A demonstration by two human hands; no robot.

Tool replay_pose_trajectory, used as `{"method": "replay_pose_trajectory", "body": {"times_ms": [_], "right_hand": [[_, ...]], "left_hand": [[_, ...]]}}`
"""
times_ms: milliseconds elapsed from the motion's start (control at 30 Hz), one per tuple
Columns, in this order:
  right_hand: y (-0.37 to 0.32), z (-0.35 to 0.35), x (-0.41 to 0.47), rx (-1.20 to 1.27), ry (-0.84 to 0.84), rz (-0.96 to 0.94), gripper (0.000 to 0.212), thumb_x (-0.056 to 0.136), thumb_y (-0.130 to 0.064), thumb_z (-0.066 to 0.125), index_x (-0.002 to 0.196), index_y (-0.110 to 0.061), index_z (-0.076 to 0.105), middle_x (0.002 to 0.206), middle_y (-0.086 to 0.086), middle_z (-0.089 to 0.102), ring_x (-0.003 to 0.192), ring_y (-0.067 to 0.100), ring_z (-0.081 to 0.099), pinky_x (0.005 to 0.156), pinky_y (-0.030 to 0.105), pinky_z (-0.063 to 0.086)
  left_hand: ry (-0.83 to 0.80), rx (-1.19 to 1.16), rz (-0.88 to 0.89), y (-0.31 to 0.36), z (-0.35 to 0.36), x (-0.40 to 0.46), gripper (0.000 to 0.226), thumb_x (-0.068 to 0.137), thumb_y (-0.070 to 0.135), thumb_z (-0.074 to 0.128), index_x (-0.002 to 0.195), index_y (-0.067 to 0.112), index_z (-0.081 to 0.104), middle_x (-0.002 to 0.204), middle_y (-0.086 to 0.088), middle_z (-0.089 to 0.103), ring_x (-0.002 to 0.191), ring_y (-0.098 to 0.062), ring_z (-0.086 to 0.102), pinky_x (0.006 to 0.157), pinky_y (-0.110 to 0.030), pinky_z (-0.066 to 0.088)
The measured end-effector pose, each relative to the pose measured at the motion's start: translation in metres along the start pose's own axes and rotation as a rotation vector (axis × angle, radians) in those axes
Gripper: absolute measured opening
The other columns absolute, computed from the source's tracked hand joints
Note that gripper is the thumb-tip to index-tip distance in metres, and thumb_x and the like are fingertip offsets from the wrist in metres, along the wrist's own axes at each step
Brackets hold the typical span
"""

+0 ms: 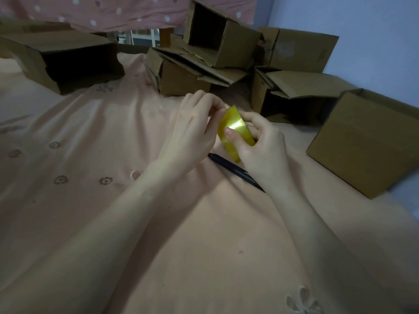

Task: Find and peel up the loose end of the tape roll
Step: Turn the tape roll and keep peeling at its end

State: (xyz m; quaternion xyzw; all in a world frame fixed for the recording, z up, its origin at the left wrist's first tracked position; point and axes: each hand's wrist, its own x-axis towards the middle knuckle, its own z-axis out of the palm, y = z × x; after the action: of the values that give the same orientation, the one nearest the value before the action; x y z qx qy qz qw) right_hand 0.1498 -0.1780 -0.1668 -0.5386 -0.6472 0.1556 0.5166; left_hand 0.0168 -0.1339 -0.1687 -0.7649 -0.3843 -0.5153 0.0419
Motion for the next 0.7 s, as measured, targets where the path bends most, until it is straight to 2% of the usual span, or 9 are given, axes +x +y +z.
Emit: {"method": "replay_pose_trajectory", "body": {"times_ms": [67,200,267,400,533,700], "right_hand": [[-0.0003,0.0010,-0.0001,0.022,-0.004,0.036,0.030,0.084,-0.023,0.067,0.113,-0.016,0.062,0.083,-0.009,0.070,0.078,0.006,0.066,0.073,0.028,0.056],[-0.0008,0.0031,-0.0001,0.043,-0.014,0.083,0.030,0.085,-0.022,0.066,0.114,-0.018,0.061,0.076,-0.018,0.065,0.078,0.002,0.065,0.073,0.024,0.055],[-0.0019,0.0033,0.0006,0.054,-0.005,0.092,0.029,0.085,-0.022,0.066,0.114,-0.018,0.062,0.076,-0.017,0.065,0.078,0.004,0.066,0.075,0.027,0.055],[-0.0018,0.0041,0.0007,0.070,0.002,0.098,0.030,0.084,-0.022,0.068,0.113,-0.017,0.060,0.074,-0.018,0.064,0.076,0.006,0.065,0.075,0.033,0.056],[0.0016,0.0025,0.0010,0.074,0.000,0.090,0.032,0.083,-0.022,0.069,0.113,-0.016,0.059,0.078,-0.015,0.067,0.076,0.007,0.067,0.074,0.036,0.056],[0.0022,0.0024,-0.0003,0.113,-0.039,0.074,0.030,0.083,-0.018,0.068,0.111,-0.015,0.059,0.087,-0.006,0.072,0.079,0.010,0.069,0.076,0.039,0.057]], "left_hand": [[-0.020,-0.005,-0.002,0.0002,0.0004,0.0000,0.011,0.092,0.013,0.053,0.090,0.006,0.060,0.085,0.006,0.047,0.078,-0.012,0.042,0.068,-0.011,0.031],[-0.051,0.018,0.013,0.0005,0.0011,0.0010,0.011,0.092,0.011,0.053,0.090,0.003,0.060,0.085,-0.006,0.056,0.078,-0.017,0.044,0.069,-0.016,0.029],[-0.055,0.030,0.024,0.0006,0.0008,0.0014,0.011,0.092,0.010,0.053,0.090,0.003,0.060,0.087,-0.010,0.058,0.078,-0.017,0.044,0.069,-0.018,0.029],[-0.002,0.021,0.007,0.0002,0.0023,-0.0007,0.014,0.093,0.014,0.051,0.091,0.004,0.060,0.087,-0.009,0.059,0.078,-0.016,0.046,0.069,-0.024,0.036],[0.024,-0.058,-0.109,0.0055,0.0021,-0.0011,0.016,0.095,0.020,0.048,0.093,0.010,0.061,0.088,0.002,0.056,0.083,-0.011,0.050,0.073,-0.022,0.040],[-0.025,-0.296,-0.346,0.0063,-0.0008,-0.0013,0.012,0.083,0.022,0.059,0.094,0.021,0.056,0.087,0.009,0.055,0.083,-0.004,0.053,0.075,-0.020,0.046]]}}
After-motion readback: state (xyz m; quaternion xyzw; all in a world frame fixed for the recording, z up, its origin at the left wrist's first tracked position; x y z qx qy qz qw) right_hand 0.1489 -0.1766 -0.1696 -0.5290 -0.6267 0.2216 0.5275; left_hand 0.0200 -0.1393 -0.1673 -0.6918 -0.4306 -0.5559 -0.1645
